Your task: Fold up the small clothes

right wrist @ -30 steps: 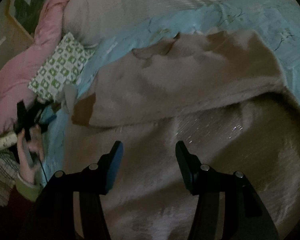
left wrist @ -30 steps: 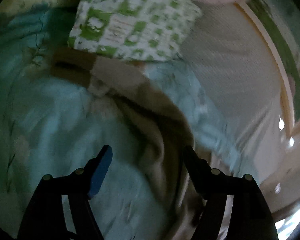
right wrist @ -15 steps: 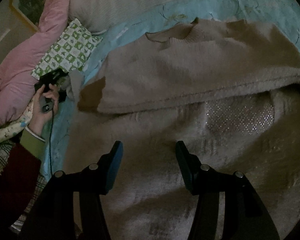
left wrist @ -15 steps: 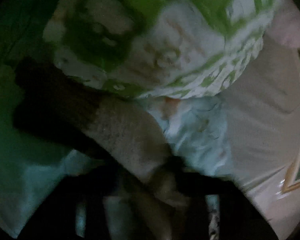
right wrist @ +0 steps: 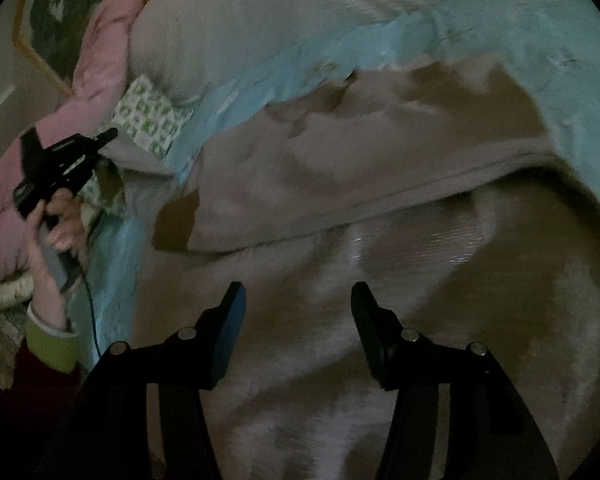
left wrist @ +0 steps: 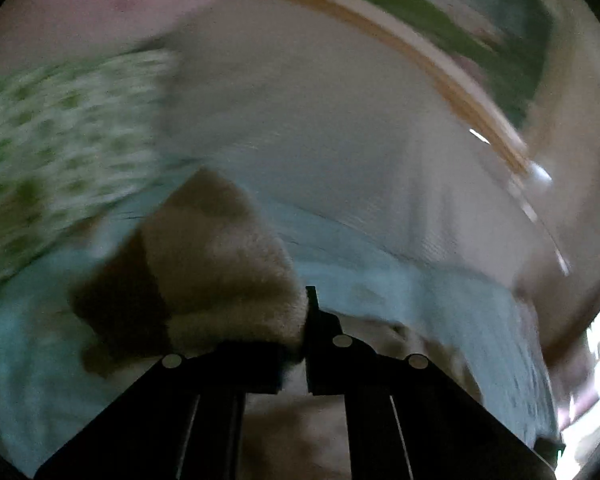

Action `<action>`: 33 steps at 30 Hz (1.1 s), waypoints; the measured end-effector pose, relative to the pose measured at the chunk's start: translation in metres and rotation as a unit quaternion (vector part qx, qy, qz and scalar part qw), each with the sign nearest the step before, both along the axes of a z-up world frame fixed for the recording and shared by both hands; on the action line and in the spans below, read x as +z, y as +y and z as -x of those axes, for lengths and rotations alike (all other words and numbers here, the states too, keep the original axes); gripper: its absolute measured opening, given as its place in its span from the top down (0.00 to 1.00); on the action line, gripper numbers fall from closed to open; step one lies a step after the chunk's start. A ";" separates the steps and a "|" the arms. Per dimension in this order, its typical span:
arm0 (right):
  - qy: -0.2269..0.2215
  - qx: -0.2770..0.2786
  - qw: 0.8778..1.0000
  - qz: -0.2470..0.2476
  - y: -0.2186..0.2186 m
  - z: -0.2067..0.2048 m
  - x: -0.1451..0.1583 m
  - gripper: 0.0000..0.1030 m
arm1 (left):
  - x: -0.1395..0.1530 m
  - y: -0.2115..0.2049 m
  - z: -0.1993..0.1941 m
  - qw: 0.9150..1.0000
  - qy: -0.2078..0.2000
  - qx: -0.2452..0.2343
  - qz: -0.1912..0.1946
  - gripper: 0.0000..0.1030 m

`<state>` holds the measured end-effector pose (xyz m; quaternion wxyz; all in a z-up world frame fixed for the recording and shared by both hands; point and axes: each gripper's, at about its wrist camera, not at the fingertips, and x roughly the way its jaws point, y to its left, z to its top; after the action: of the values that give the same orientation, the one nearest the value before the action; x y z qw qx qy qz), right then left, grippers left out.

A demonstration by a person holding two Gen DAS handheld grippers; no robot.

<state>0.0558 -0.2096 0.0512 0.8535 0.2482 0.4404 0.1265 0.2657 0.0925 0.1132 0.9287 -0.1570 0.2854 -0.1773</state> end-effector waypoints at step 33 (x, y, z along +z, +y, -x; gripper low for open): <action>-0.035 -0.035 0.997 0.059 -0.031 -0.039 0.028 0.46 | -0.111 -0.039 0.084 0.967 0.091 -0.023 -0.237 0.33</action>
<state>0.0949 -0.2409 0.0794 0.8856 0.2085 0.4075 0.0788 0.1819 0.0534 0.0018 0.9054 0.0584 0.4056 -0.1107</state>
